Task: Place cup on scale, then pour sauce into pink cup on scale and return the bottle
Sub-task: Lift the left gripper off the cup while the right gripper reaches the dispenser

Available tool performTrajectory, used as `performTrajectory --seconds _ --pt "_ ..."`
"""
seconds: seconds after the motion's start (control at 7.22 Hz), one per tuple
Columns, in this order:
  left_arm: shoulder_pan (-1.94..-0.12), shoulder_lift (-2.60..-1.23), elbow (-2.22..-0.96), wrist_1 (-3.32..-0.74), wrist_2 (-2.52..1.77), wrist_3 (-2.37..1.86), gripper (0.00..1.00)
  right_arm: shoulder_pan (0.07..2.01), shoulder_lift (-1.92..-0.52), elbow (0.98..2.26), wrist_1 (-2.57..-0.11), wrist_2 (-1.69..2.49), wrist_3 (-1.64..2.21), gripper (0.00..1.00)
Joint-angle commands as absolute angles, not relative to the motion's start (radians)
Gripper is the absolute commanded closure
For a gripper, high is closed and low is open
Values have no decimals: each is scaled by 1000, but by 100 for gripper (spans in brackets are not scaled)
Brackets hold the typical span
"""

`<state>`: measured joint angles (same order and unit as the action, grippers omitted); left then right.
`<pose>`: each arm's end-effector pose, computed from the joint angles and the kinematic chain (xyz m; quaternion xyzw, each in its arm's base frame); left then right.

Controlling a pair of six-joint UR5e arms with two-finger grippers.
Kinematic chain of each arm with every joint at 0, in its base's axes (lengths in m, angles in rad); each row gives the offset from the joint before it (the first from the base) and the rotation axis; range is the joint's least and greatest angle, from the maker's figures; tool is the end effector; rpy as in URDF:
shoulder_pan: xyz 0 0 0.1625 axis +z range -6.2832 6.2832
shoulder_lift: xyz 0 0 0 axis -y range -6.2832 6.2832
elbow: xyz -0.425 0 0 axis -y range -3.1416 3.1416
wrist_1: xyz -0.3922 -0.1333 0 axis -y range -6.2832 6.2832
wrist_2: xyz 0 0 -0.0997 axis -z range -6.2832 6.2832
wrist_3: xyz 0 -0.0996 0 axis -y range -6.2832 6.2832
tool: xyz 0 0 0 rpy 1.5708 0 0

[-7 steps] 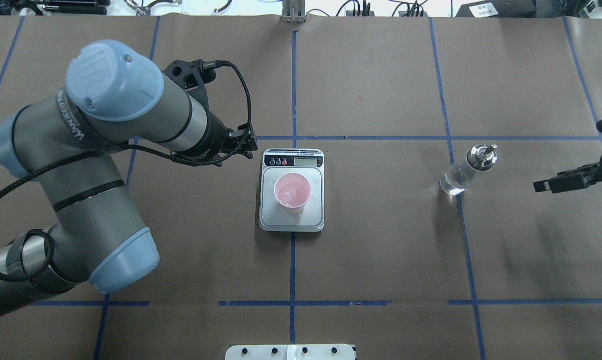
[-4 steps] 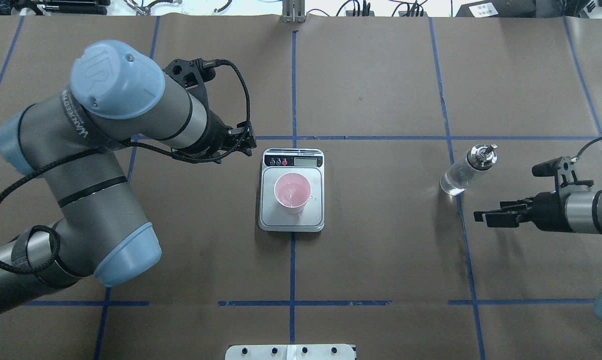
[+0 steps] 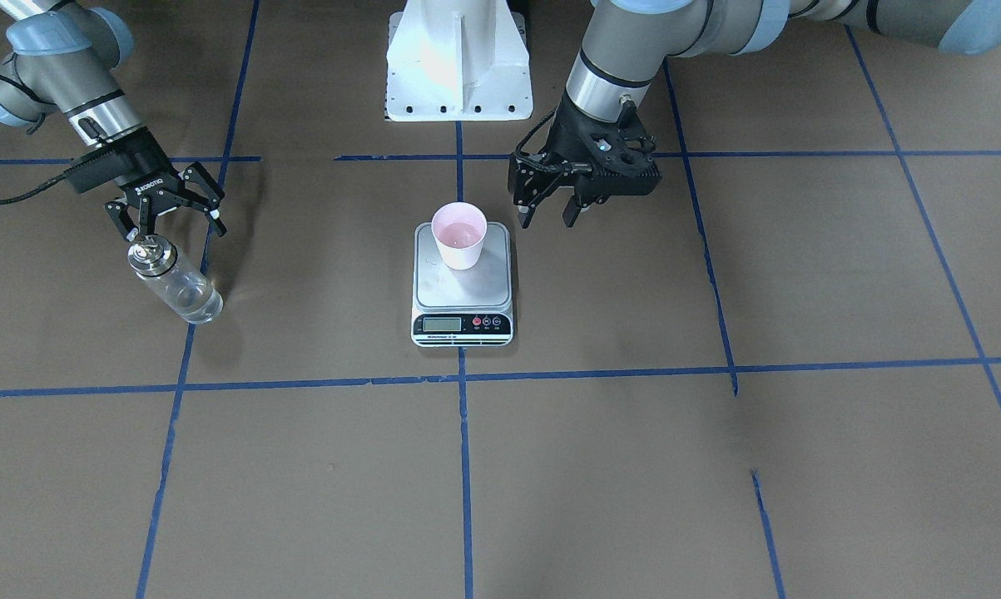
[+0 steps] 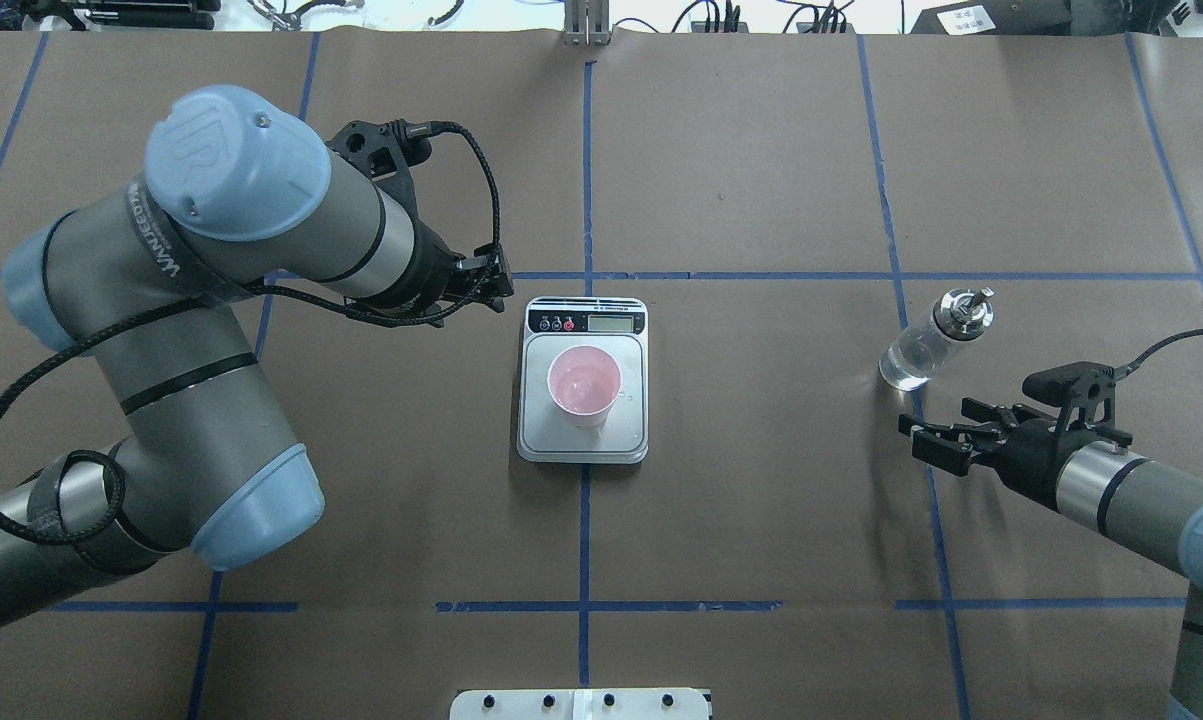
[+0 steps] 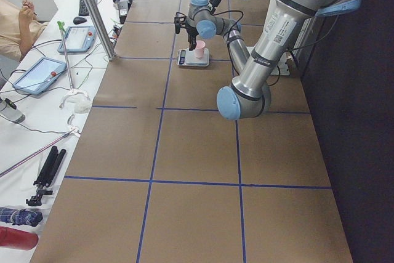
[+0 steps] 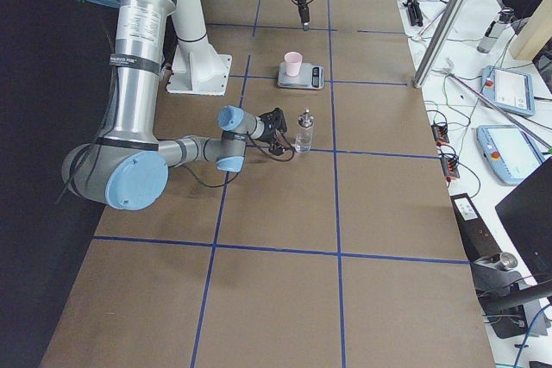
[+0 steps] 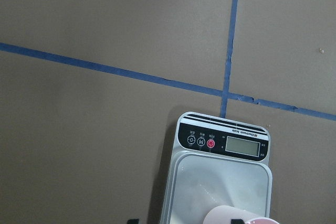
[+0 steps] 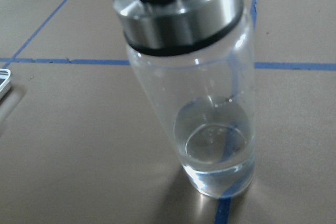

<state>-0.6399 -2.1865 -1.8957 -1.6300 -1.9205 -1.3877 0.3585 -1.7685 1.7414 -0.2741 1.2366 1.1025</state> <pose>0.4294 -0.4433 0.1593 0.0489 0.4937 -0.1145 0.8607 -0.3426 -0.3056 0.5225 0.3576 -0.4817 0.0549 0.7982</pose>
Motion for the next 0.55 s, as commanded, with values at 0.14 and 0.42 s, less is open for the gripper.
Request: performTrajectory --seconds 0.14,0.42 --pt "-641 -2186 -1878 -1637 -1921 -1387 34 269 -1795 1741 -273 943 1059 0" --pt "-641 -2186 -1878 -1635 -1919 -1387 34 253 -1783 1738 -256 856 1058 0"
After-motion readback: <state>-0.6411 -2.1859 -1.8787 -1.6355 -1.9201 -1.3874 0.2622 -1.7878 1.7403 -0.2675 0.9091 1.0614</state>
